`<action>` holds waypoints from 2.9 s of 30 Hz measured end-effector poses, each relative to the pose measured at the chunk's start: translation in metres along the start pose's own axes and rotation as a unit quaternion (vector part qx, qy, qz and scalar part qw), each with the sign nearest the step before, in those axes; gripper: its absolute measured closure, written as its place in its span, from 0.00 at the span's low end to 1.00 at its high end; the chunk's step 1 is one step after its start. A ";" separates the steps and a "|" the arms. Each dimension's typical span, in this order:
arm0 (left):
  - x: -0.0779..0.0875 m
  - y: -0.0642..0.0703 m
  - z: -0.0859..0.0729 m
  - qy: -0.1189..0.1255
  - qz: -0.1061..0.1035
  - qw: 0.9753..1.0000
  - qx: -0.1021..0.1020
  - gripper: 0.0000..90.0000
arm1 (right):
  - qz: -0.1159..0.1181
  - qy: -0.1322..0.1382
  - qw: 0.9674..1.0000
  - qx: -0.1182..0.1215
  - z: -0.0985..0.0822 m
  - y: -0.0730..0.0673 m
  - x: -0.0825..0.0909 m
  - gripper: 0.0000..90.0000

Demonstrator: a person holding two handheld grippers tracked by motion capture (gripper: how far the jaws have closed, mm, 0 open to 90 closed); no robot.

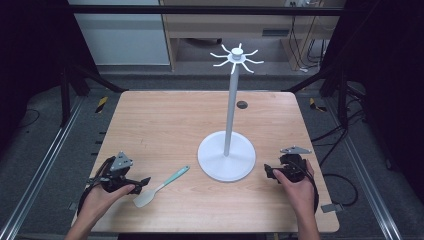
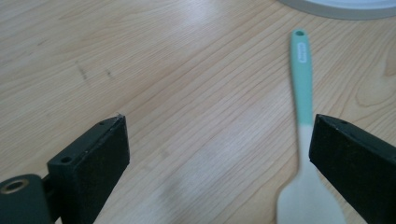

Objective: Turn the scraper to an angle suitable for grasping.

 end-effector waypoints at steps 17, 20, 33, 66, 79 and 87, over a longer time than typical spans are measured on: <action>-0.024 0.003 0.070 -0.081 -0.008 0.996 -0.047 0.51 | 0.009 0.007 1.000 -0.015 0.002 0.004 0.000 0.11; -0.039 0.004 0.083 -0.106 -0.023 0.992 -0.060 0.67 | 0.009 0.007 1.000 -0.009 0.001 0.002 0.001 0.11; -0.070 0.025 0.102 -0.144 -0.061 0.985 -0.077 1.00 | 0.008 0.002 1.000 -0.009 0.000 0.002 0.000 0.11; -0.074 0.075 0.096 -0.170 -0.075 0.971 -0.151 1.00 | 0.008 0.002 1.000 -0.008 0.000 0.001 0.001 0.11; -0.059 0.080 0.110 -0.189 -0.067 0.964 -0.175 0.91 | 0.009 0.003 1.000 -0.010 0.000 0.002 0.002 0.11; -0.058 0.080 0.114 -0.200 -0.055 0.964 -0.167 0.65 | 0.011 0.001 1.000 -0.013 0.000 0.002 0.002 0.11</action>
Point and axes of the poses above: each handheld gripper's, and its own axes: x roughly backward along the jaws, z roughly out of its top, y roughly to its right, the point moved 2 cm from there along -x, roughly forward along the jaws, and after that the axes turned 13 degrees about -y, right-handed, at the moved point
